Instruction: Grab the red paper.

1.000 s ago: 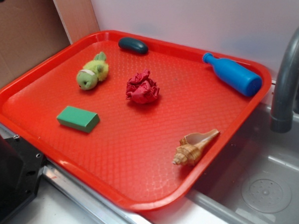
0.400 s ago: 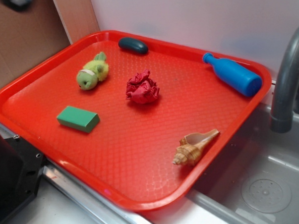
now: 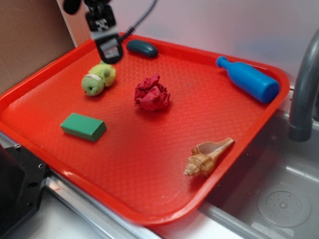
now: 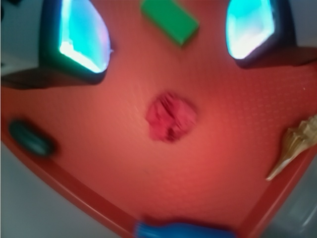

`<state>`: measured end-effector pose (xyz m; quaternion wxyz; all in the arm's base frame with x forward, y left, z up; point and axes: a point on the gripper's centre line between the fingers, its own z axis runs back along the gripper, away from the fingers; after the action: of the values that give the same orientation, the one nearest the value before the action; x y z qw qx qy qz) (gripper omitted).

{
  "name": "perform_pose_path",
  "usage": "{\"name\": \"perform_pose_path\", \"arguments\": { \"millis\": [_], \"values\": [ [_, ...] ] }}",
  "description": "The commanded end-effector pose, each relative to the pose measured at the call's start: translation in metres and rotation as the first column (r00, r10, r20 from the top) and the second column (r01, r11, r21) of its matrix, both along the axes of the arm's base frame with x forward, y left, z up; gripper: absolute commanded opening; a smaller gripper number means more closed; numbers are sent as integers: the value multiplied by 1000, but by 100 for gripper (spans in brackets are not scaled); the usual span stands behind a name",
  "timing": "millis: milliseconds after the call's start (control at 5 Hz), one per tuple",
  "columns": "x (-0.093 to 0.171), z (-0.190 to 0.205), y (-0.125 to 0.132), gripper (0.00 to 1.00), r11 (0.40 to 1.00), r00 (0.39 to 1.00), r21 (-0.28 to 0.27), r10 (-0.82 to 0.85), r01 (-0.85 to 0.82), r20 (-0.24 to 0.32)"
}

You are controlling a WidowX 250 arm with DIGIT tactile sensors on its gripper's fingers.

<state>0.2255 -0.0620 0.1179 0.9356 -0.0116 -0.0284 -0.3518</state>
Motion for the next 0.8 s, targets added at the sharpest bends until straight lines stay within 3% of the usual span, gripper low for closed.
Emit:
{"name": "perform_pose_path", "arguments": {
  "millis": [0, 200, 400, 600],
  "values": [
    [1, -54, -18, 100, 972, 972, 42, -231, 229, 40],
    [6, -77, -8, 100, 972, 967, 31, -236, 234, 91],
    [5, -97, 2, 100, 979, 973, -29, -196, 201, 124],
    [13, -102, 8, 90, 983, 976, -32, -178, 184, 122]
  ]
}}
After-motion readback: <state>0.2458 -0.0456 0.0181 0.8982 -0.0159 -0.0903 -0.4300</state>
